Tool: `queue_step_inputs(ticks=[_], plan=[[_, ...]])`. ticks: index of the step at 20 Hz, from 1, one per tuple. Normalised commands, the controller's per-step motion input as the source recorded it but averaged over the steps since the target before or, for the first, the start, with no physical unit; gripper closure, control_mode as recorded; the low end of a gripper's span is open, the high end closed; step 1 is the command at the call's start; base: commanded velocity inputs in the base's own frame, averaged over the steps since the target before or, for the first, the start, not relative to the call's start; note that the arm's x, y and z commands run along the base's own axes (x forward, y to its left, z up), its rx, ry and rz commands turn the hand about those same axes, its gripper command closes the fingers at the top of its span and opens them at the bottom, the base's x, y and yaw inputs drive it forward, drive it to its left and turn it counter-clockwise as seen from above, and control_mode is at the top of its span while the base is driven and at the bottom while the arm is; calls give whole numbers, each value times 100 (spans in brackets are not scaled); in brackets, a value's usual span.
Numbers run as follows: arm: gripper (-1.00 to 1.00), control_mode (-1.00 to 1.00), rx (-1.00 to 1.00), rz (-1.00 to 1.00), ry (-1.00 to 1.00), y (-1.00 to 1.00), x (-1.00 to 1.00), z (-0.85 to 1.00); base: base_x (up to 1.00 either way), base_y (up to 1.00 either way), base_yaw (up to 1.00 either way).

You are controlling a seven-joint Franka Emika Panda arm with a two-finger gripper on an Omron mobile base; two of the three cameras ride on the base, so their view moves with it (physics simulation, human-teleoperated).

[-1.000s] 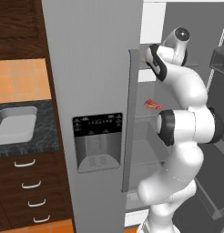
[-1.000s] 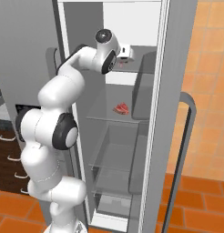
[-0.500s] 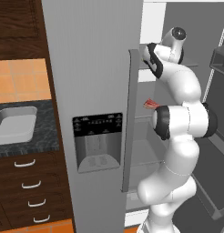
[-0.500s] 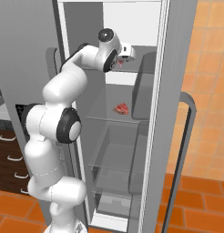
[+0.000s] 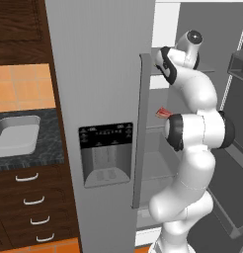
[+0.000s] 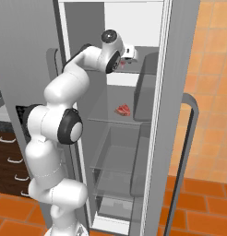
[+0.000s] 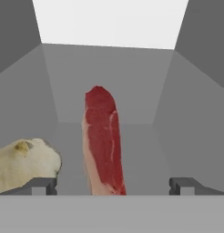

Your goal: Place one garlic and one steak in each tupperware on the nearby counter, to pack two identical lunches.

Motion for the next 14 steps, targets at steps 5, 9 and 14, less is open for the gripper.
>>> queue_step_inputs(ticks=[5,9,14], plan=[[-100,-100,0,0,0,0,0,-21,0,0,0],[-100,-100,3,0,0,0,0,-22,0,0,0],[-100,-100,2,0,0,0,0,-17,0,0,0]])
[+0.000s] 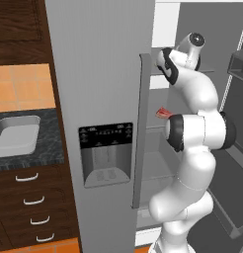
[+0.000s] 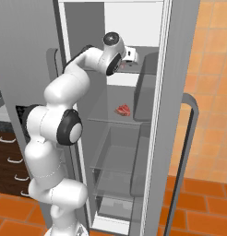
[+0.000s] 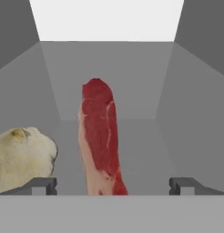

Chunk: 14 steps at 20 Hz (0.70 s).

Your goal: Place one garlic and one steak in each tupperware on the nearby counter, to pack two identical lunches.

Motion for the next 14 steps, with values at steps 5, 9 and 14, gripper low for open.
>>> queue_step_inputs(ticks=[5,9,14], plan=[[100,-100,0,0,0,0,0,-12,0,0,0],[100,-100,0,0,0,0,0,-8,0,0,0],[100,-100,0,0,0,0,0,0,0,0,0]])
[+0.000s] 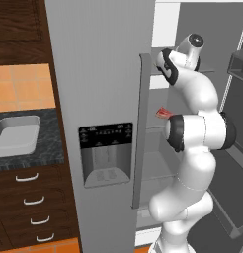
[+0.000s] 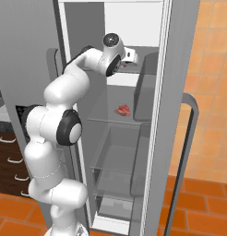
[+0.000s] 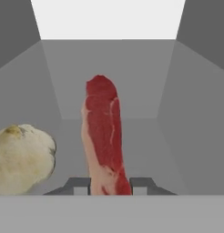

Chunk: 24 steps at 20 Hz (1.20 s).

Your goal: Place one garlic and one steak in each tupperware on the nearby counter, to pack two identical lunches.

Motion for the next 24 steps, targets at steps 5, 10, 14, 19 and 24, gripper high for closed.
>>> queue_step_inputs(ticks=[5,10,14,19,24], plan=[[100,-100,0,0,0,0,0,4,0,0,0],[100,-100,0,0,-6,0,-9,31,0,0,0],[100,-100,0,0,-5,0,-17,37,0,0,0],[100,-100,-1,0,0,0,-52,18,0,0,0],[100,-100,-1,0,0,1,-68,10,0,0,0]])
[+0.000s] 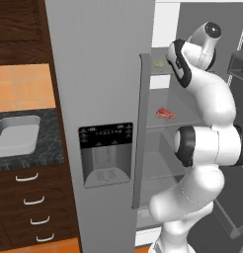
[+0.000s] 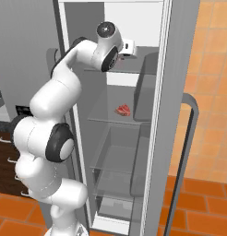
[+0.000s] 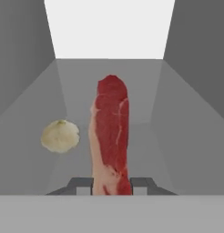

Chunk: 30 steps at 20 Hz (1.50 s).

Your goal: Place one garlic and one steak in each tupperware on the nearby counter, to pack two identical lunches.

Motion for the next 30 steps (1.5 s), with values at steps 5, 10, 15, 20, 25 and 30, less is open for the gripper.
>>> queue_step_inputs(ticks=[5,10,15,20,25,30], plan=[[100,-100,0,0,0,29,-67,1,0,0,0],[100,-100,0,0,0,34,-77,0,0,0,0],[100,-100,0,0,0,24,-83,7,0,0,0],[100,-100,0,0,0,21,-100,2,0,0,0],[100,-100,0,0,0,21,-100,9,0,0,0],[100,-100,0,0,0,19,-89,0,0,0,0]])
